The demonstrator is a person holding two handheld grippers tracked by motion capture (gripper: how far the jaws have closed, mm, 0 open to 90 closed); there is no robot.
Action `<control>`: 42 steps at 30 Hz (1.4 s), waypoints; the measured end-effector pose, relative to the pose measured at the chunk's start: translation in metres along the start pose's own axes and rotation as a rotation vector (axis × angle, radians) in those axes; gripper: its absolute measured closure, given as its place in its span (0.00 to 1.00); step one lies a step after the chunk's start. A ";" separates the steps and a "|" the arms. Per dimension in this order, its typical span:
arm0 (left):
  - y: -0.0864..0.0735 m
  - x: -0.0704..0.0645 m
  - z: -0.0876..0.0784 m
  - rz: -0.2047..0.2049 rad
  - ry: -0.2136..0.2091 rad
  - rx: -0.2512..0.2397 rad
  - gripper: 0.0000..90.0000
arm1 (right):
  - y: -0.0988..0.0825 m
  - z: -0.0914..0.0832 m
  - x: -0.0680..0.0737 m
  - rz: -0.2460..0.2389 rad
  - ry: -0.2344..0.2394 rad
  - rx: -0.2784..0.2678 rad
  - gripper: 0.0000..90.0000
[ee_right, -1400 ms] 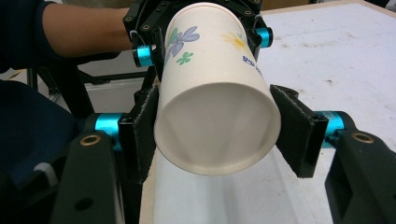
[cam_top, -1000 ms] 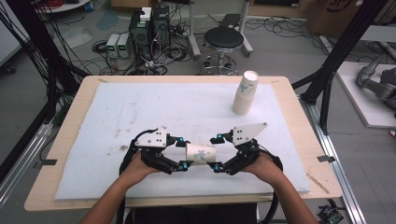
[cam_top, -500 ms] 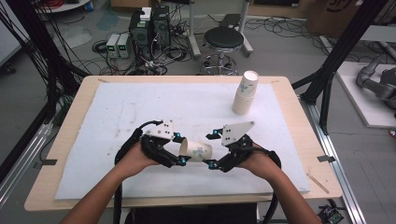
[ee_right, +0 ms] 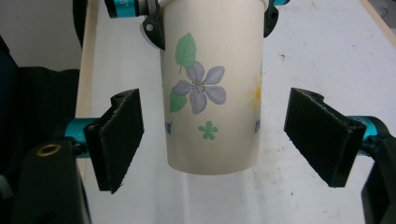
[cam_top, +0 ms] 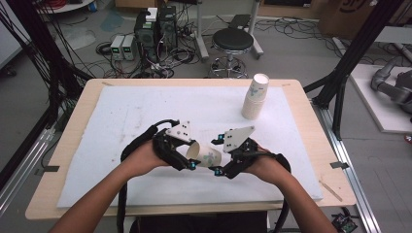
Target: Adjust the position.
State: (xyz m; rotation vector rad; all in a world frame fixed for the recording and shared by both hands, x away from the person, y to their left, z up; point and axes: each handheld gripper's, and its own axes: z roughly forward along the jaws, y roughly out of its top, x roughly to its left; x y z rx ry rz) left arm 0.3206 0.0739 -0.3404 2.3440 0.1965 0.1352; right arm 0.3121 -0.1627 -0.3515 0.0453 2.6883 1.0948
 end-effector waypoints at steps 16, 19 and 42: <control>0.009 -0.003 0.011 0.022 0.006 0.079 0.37 | 0.006 0.018 0.005 -0.032 -0.009 0.093 0.25; 0.010 -0.004 0.013 0.021 0.003 0.079 0.37 | 0.008 0.024 0.006 -0.040 -0.004 0.115 0.29; -0.001 -0.004 0.009 0.002 0.040 -0.062 0.21 | 0.003 0.027 0.005 0.002 0.011 0.137 0.41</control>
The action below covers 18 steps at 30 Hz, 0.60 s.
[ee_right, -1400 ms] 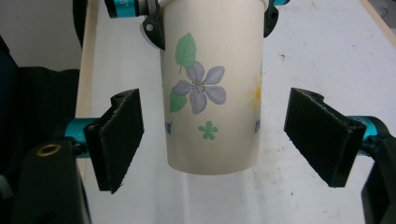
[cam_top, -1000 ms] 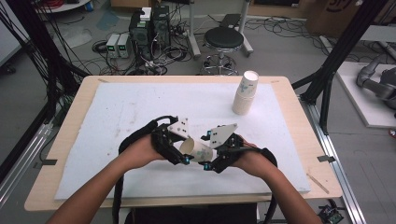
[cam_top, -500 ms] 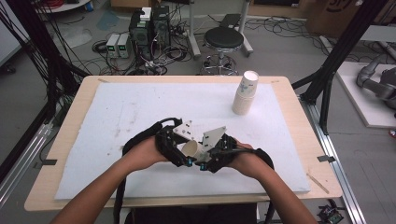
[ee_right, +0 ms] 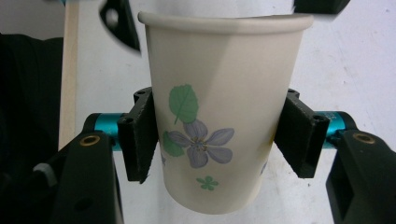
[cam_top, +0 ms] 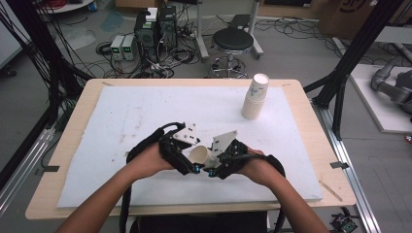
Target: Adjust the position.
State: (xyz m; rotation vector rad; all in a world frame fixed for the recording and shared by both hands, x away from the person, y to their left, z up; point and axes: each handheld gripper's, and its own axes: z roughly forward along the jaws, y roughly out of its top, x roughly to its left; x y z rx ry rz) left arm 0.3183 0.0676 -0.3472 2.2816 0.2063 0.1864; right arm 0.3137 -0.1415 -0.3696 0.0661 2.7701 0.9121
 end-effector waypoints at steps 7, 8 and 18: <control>-0.014 0.000 -0.016 -0.016 -0.004 -0.132 0.21 | -0.008 -0.009 -0.005 0.057 -0.005 -0.054 0.41; -0.016 0.000 -0.018 -0.020 -0.006 -0.147 0.21 | -0.009 -0.010 -0.005 0.063 -0.006 -0.061 0.41; -0.044 0.002 -0.031 -0.127 0.056 -0.332 0.21 | -0.031 -0.022 -0.009 0.153 -0.060 -0.147 0.41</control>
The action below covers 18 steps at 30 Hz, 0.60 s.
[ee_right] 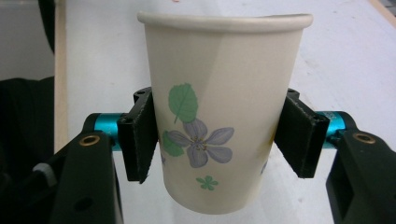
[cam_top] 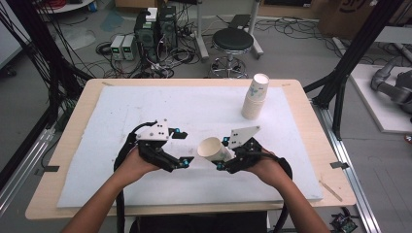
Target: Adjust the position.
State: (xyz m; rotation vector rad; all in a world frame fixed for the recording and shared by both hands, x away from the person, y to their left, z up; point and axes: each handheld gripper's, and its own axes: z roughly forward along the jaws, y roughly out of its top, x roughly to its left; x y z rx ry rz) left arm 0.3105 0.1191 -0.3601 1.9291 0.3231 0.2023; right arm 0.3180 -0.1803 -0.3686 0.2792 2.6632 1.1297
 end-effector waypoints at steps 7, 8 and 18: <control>-0.016 0.005 -0.008 -0.046 0.075 -0.109 0.21 | -0.021 -0.008 -0.003 0.074 -0.045 -0.080 0.41; -0.019 0.006 -0.009 -0.052 0.081 -0.123 0.21 | -0.023 -0.009 -0.003 0.081 -0.049 -0.092 0.40; -0.044 0.010 -0.008 -0.106 0.146 -0.169 0.21 | -0.046 -0.019 -0.003 0.151 -0.139 -0.221 0.40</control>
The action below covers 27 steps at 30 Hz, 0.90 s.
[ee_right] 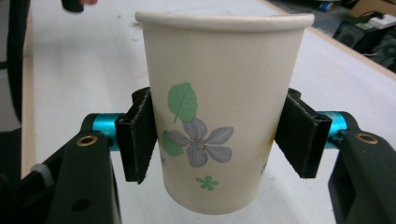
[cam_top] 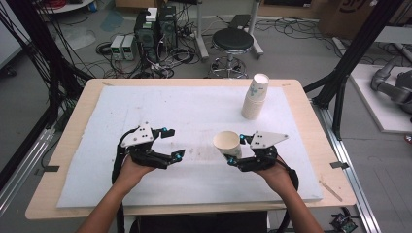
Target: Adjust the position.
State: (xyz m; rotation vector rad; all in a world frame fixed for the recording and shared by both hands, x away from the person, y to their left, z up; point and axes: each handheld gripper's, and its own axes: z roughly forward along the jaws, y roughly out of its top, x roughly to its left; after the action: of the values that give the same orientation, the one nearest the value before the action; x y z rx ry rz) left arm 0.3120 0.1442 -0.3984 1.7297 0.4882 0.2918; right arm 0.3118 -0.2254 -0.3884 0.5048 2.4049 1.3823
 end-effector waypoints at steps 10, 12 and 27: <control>-0.018 0.008 -0.005 -0.022 0.080 -0.019 0.21 | -0.011 -0.008 -0.006 0.061 -0.081 -0.092 0.39; -0.019 0.010 -0.007 -0.021 0.093 -0.020 0.21 | -0.013 -0.009 -0.007 0.078 -0.094 -0.106 0.39; -0.029 0.015 -0.016 -0.026 0.134 -0.033 0.21 | -0.023 -0.019 -0.016 0.143 -0.187 -0.214 0.39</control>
State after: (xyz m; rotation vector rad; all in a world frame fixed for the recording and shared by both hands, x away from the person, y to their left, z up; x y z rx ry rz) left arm 0.3133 0.1696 -0.4247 1.6777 0.5993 0.3968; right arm 0.3144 -0.2578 -0.3979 0.7250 2.0798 1.5546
